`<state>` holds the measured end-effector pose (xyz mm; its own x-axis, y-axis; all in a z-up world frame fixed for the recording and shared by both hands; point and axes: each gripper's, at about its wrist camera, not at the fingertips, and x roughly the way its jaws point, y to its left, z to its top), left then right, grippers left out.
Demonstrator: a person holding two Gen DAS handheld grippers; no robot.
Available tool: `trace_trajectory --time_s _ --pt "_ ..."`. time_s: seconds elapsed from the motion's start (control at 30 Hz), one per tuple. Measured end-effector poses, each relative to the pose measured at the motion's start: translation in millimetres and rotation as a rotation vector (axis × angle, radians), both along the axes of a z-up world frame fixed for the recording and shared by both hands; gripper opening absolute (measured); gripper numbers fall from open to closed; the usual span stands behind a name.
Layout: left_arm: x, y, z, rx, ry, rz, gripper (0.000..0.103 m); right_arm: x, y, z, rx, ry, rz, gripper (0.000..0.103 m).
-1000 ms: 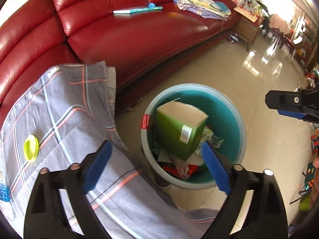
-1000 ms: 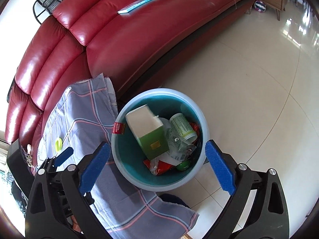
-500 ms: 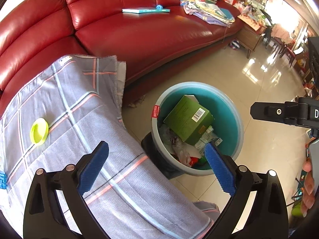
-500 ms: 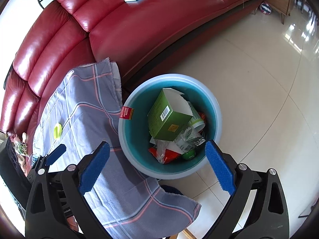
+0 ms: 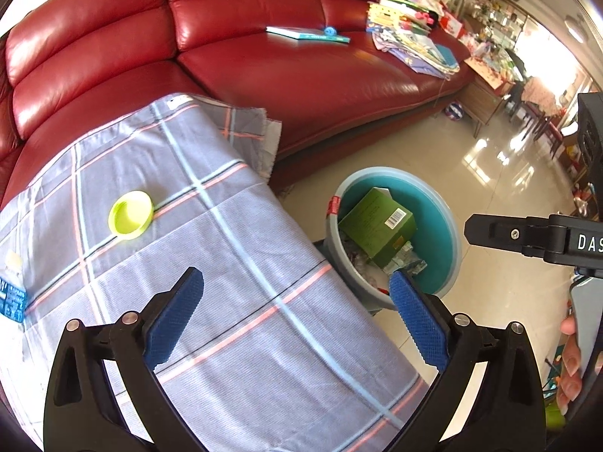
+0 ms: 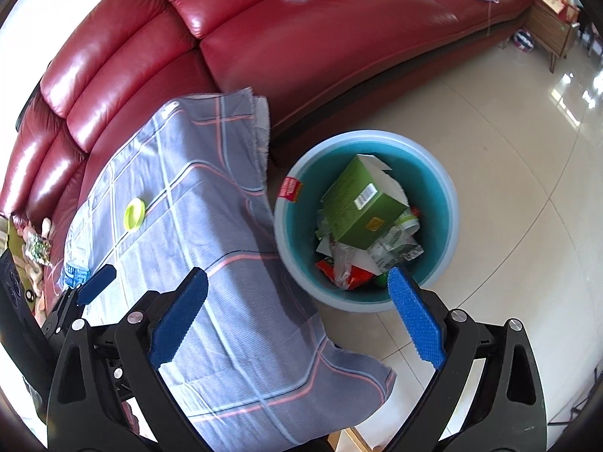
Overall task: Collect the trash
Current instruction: 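Move both tools back over the water bottle and yellow lid, then grasp the yellow lid with the right tool while the left tool grasps the Pocari Sweat bottle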
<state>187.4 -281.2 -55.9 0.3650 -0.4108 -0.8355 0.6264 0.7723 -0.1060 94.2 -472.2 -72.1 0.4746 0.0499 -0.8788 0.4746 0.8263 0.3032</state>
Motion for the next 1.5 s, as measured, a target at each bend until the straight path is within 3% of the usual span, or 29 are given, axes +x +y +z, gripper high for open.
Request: trace_trajectory --time_s 0.37,0.7,1.07,1.3,1.33,1.5 --pt "26 112 8 -0.004 -0.016 0.161 0.099 58 101 7 -0.088 -0.019 0.216 0.092" --pt "74 232 5 0.015 -0.015 0.351 0.099 155 192 -20 -0.119 0.084 0.398 0.092" --pt "122 300 -7 0.047 0.002 0.44 0.099 242 227 -63 -0.171 0.151 0.392 0.091" --pt "138 309 -20 0.056 0.023 0.455 0.099 258 233 -80 -0.224 0.174 0.388 0.064" --pt "140 309 -22 0.057 0.025 0.453 0.099 257 236 -78 -0.255 0.166 0.393 0.054" --pt "145 311 -29 0.076 0.026 0.442 0.099 242 248 -70 -0.236 0.134 0.425 0.053"
